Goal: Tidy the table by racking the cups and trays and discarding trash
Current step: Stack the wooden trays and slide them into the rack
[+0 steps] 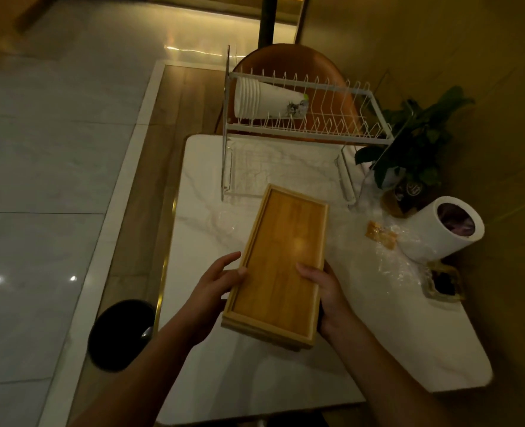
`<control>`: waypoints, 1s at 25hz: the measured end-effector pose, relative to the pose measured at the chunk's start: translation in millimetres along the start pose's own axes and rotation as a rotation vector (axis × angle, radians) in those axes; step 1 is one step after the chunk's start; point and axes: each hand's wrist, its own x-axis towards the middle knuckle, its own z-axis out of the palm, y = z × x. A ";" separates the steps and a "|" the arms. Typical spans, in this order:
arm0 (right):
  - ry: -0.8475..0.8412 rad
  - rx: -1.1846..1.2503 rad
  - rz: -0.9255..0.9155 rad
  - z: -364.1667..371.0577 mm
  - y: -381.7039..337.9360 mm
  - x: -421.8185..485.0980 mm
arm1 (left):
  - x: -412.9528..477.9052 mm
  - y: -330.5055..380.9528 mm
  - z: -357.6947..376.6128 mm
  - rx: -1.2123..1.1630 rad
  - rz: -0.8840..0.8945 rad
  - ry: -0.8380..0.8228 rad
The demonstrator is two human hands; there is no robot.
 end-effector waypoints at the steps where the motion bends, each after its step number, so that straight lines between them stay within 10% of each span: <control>1: -0.011 0.000 0.000 -2.3 -7.7 7.6 | 6.8 3.4 3.8 -0.006 0.014 -0.006; 13: -0.064 -0.028 0.054 13.0 -94.6 170.9 | 118.4 91.1 -19.9 0.135 0.216 0.557; 25: 0.059 -0.114 -0.046 62.0 -103.9 269.8 | 211.3 163.5 -36.6 0.439 0.407 0.533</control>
